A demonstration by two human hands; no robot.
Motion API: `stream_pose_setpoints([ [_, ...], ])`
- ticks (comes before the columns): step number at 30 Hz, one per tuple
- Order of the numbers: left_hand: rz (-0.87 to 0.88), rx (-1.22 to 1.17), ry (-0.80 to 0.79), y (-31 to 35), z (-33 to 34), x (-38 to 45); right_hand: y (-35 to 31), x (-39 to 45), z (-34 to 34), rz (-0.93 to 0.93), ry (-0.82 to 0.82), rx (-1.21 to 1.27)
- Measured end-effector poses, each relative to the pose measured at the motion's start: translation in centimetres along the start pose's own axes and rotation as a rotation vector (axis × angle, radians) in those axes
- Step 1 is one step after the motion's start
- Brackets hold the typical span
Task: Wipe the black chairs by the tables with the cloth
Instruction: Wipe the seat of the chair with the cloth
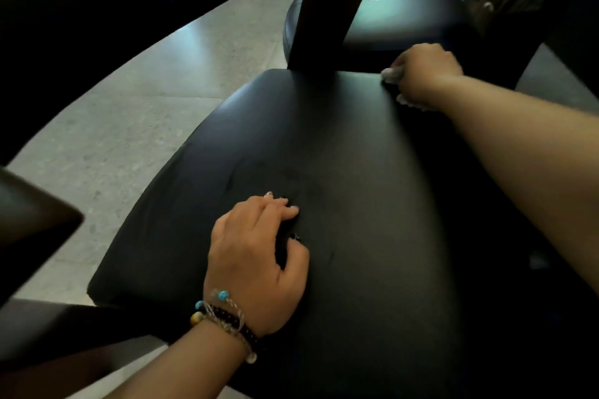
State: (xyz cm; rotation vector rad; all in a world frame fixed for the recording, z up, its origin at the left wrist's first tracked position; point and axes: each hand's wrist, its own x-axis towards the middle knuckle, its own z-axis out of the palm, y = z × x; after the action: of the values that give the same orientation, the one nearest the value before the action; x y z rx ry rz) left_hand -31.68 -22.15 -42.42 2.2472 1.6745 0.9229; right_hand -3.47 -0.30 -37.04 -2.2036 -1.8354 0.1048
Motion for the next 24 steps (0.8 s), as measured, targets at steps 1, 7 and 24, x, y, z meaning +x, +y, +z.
stream_pose_setpoints([
  [1, 0.000, 0.001, -0.004, 0.0, -0.1, 0.0, 1.5, -0.5, -0.5, 0.051, 0.017, -0.006],
  [7, -0.007, 0.017, -0.022, 0.0, -0.2, 0.0, 3.3, -7.3, -3.6, 0.168, -0.056, 0.309],
  [24, 0.049, 0.086, -0.049, 0.2, -0.3, -0.4, 4.5, -17.0, -2.4, 0.007, 0.008, 0.317],
])
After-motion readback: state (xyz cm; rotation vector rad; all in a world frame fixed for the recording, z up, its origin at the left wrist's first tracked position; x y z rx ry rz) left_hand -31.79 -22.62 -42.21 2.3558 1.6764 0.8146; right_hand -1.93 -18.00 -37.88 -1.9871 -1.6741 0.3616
